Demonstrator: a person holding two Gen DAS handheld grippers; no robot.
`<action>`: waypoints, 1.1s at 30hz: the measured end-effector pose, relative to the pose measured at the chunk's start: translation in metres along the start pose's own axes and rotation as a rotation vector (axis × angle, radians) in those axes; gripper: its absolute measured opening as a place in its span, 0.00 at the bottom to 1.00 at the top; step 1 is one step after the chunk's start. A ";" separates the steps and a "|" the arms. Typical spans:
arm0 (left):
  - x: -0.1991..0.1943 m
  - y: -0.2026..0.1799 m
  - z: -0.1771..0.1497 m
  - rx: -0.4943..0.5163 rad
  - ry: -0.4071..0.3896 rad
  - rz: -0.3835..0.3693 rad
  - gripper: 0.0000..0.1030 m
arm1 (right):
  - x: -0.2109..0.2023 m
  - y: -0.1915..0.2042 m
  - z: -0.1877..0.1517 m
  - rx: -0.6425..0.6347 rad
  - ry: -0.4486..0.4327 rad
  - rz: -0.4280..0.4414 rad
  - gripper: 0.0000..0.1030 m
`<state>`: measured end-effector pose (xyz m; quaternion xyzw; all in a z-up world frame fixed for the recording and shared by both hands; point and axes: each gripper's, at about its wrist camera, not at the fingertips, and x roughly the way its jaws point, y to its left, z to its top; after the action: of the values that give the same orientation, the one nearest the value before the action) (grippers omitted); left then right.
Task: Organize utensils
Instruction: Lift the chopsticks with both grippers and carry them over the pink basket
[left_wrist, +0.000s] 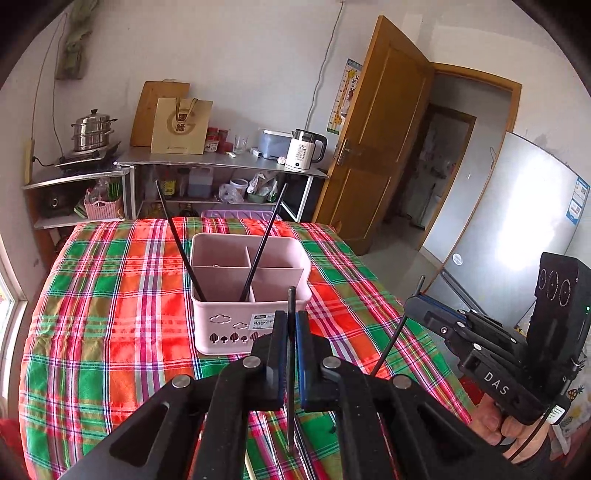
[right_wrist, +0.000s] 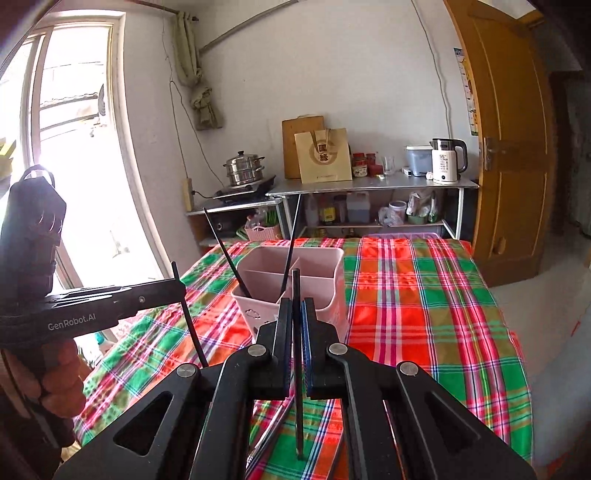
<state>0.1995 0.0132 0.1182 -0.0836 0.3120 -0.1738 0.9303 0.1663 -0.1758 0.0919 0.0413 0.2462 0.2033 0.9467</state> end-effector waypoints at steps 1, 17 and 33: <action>-0.001 0.000 -0.002 0.000 0.000 -0.002 0.04 | -0.002 0.001 0.000 -0.002 -0.003 0.000 0.04; -0.023 -0.013 -0.009 0.042 0.017 -0.024 0.04 | -0.020 0.006 -0.001 -0.032 -0.011 0.006 0.04; -0.048 -0.002 0.033 0.057 -0.056 0.023 0.04 | -0.028 0.012 0.036 -0.032 -0.123 0.035 0.04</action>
<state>0.1830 0.0308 0.1711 -0.0585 0.2816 -0.1693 0.9427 0.1569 -0.1750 0.1386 0.0427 0.1834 0.2209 0.9569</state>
